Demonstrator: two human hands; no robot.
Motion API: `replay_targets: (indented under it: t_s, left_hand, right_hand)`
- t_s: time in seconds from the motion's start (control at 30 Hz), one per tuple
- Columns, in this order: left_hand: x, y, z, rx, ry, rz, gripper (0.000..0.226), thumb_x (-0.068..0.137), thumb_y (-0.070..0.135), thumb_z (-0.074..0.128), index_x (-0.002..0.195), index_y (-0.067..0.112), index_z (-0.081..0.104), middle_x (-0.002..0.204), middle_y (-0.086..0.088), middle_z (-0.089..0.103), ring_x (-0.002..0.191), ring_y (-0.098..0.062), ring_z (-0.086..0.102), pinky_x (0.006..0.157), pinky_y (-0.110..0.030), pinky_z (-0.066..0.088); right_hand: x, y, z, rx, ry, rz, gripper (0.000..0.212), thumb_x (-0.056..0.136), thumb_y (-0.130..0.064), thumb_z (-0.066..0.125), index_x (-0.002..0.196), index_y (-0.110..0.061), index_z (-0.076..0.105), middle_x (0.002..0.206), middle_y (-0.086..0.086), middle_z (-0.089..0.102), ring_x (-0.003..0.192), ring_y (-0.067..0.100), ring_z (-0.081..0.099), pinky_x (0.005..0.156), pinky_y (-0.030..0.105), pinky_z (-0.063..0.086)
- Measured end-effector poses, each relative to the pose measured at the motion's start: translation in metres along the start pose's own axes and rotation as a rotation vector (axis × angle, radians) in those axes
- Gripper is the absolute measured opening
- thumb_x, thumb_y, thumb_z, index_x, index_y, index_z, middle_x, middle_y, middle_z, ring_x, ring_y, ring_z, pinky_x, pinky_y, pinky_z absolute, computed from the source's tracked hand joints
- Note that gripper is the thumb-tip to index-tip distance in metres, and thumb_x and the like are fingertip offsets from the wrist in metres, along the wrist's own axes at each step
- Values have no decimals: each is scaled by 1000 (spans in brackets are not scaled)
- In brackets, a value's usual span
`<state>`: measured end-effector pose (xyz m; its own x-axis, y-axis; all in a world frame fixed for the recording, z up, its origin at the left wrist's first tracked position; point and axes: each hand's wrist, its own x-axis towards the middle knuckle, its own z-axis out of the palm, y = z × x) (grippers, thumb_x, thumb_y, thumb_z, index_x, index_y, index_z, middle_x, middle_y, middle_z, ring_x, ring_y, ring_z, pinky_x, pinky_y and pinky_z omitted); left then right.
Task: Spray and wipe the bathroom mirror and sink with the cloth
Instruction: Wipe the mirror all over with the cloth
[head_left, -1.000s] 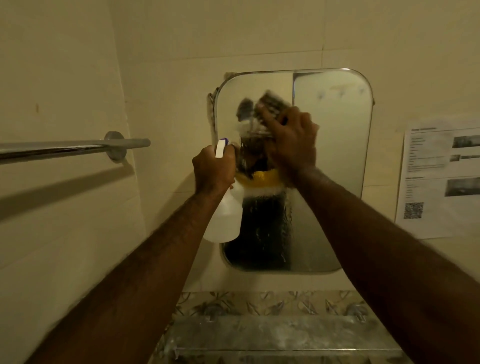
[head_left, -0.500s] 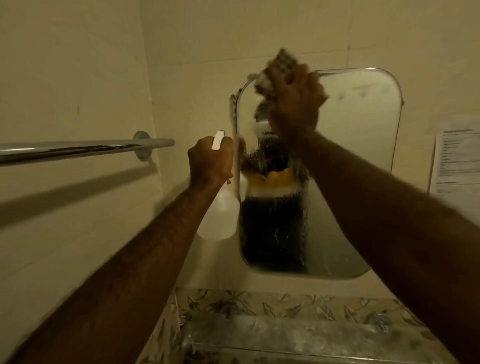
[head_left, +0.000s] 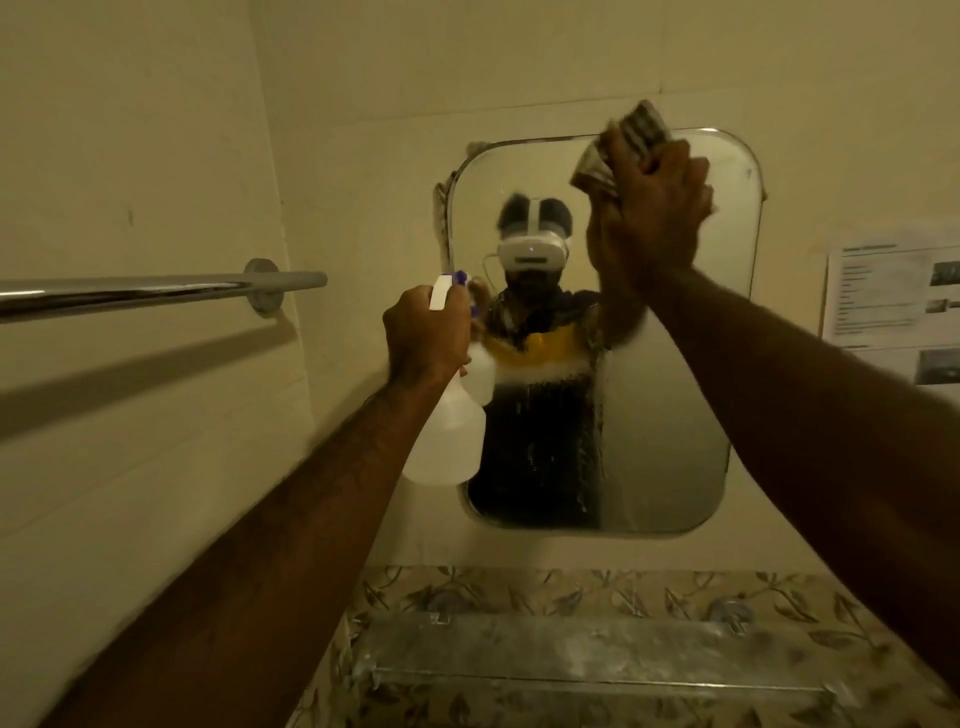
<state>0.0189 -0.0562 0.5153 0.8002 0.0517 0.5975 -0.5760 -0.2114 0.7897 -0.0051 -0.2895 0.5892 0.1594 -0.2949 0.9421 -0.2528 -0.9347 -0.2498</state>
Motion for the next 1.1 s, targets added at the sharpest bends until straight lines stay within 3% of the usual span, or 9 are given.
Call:
replay_targets:
  t_s: [0.13, 0.2, 0.27, 0.37, 0.47, 0.63, 0.8, 0.97, 1.1]
  left_hand:
    - [4, 11, 14, -16, 4, 4, 32, 96, 37, 53, 99, 11, 72, 81, -5, 73, 60, -20, 70, 47, -29, 58]
    - [3, 15, 22, -28, 7, 16, 32, 96, 35, 52, 97, 10, 72, 78, -4, 72, 58, -20, 69, 46, -30, 57]
    - [-1, 18, 30, -40, -6, 25, 31, 96, 34, 52, 94, 10, 71, 74, -3, 71, 55, -18, 67, 42, -25, 53]
    - [-9, 20, 39, -59, -36, 34, 27, 96, 32, 53, 96, 12, 70, 75, 1, 68, 59, -14, 67, 42, -23, 52]
    - [-12, 25, 47, -134, -68, 53, 25, 96, 30, 54, 94, 10, 69, 77, -4, 71, 64, -20, 71, 51, -32, 59]
    - [-10, 32, 56, -156, -76, 61, 26, 96, 31, 54, 92, 10, 69, 82, -9, 72, 67, -24, 73, 56, -40, 62]
    - [-13, 24, 52, -142, -76, 54, 23, 96, 32, 55, 87, 15, 68, 80, -6, 72, 68, -23, 73, 59, -41, 63]
    - [-12, 18, 40, -87, -59, 48, 22, 95, 32, 55, 92, 13, 66, 84, -5, 73, 68, -20, 72, 56, -37, 62]
    - [-14, 17, 36, -10, -21, 109, 30, 96, 33, 52, 95, 10, 72, 74, -3, 70, 58, -17, 67, 51, -32, 60]
  right_hand:
    - [-9, -40, 11, -43, -92, -269, 64, 92, -51, 59, 151, -46, 34, 145, 14, 41, 128, 37, 41, 105, 54, 35]
    - [-38, -44, 20, -117, -184, -450, 69, 89, -54, 60, 152, -47, 32, 144, 14, 41, 127, 37, 41, 103, 53, 36]
    - [-63, -25, 25, -117, -151, -481, 69, 89, -55, 62, 152, -46, 35, 141, 13, 44, 124, 35, 43, 100, 51, 39]
    - [-71, 24, 13, 20, -34, -161, 64, 95, -49, 55, 155, -44, 32, 139, 14, 43, 120, 32, 42, 104, 50, 37]
    - [-37, 51, -10, 20, 30, 153, 66, 97, -46, 49, 158, -43, 25, 140, 17, 41, 123, 34, 42, 107, 50, 36]
    - [12, 47, -14, -11, 124, 267, 63, 98, -51, 44, 157, -46, 25, 134, 14, 46, 119, 33, 46, 104, 48, 37]
    - [-43, 50, 2, 36, 122, 306, 64, 97, -50, 46, 158, -44, 25, 136, 15, 44, 121, 33, 44, 108, 50, 34]
    - [-104, 29, 25, 34, -37, 87, 65, 97, -53, 50, 157, -46, 26, 132, 13, 42, 117, 33, 40, 102, 52, 35]
    - [-134, 24, 33, -124, -242, -683, 68, 90, -57, 60, 153, -49, 34, 134, 8, 44, 120, 35, 43, 98, 53, 43]
